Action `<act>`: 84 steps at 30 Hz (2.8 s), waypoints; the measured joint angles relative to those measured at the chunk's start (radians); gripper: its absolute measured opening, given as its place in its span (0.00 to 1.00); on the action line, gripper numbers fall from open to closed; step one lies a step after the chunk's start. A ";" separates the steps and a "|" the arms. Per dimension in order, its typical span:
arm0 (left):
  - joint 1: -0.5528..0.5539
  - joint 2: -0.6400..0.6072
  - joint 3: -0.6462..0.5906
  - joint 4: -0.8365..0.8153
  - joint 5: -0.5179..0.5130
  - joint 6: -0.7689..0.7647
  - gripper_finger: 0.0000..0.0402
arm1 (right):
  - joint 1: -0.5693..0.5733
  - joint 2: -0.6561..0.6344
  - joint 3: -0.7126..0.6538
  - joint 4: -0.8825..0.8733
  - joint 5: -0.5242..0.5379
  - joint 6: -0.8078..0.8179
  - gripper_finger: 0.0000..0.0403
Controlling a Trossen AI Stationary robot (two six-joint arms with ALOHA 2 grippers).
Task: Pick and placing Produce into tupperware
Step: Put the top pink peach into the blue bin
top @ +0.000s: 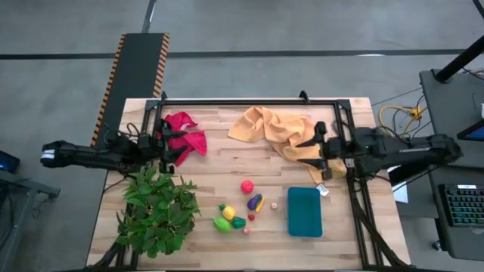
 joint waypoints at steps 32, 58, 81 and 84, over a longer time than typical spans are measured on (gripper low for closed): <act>-0.001 0.050 0.019 0.002 -0.002 -0.008 0.49 | 0.025 0.758 0.774 -0.994 -0.007 0.237 0.50; 0.000 0.114 0.018 0.073 0.010 -0.008 0.49 | 0.388 0.962 0.762 -0.910 0.274 0.540 0.50; 0.000 0.128 0.019 0.073 0.009 0.050 0.49 | 0.388 1.202 0.762 -0.870 0.202 0.568 0.50; -0.001 0.133 0.021 0.074 0.009 0.050 0.49 | 0.388 1.216 0.762 -0.869 0.202 0.562 0.50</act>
